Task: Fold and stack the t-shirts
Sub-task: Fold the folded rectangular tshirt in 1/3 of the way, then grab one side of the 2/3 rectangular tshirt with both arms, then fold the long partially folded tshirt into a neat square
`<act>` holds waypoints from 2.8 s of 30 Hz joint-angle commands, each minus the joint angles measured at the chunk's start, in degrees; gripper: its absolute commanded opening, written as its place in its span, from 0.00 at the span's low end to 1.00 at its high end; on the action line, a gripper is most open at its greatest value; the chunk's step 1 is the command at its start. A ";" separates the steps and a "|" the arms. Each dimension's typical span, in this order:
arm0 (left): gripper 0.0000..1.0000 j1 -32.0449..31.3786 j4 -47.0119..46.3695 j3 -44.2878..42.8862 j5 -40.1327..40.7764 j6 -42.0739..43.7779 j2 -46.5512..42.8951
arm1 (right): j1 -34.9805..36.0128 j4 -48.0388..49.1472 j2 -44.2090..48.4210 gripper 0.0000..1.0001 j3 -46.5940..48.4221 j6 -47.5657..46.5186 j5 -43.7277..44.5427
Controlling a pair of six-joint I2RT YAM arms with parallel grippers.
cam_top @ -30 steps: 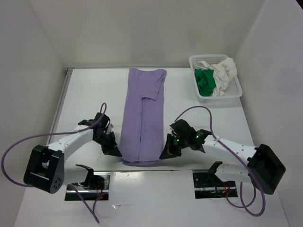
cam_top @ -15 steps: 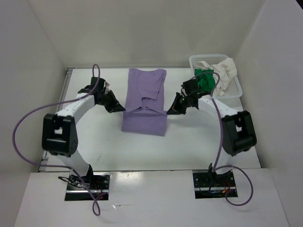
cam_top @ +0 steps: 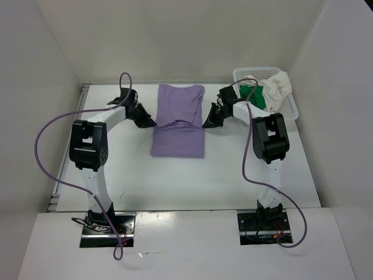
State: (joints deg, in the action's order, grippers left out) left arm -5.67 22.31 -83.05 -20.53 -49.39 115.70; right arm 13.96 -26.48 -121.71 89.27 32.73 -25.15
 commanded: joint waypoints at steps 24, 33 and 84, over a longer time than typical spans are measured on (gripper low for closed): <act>0.45 -4.79 -6.40 26.95 3.84 -0.71 -25.25 | 10.92 9.42 23.78 0.14 -23.25 4.45 3.00; 0.60 -2.51 -4.54 32.41 4.98 -0.71 -25.96 | 10.92 11.88 28.11 0.53 -36.35 7.26 5.90; 0.00 -3.03 5.75 9.24 1.44 1.13 -28.89 | 3.63 -0.68 33.23 0.00 -17.75 3.15 2.29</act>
State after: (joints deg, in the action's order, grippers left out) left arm -8.80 34.46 -68.16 -22.41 -48.31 80.05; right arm 20.58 -27.77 -83.00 65.47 42.13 -23.38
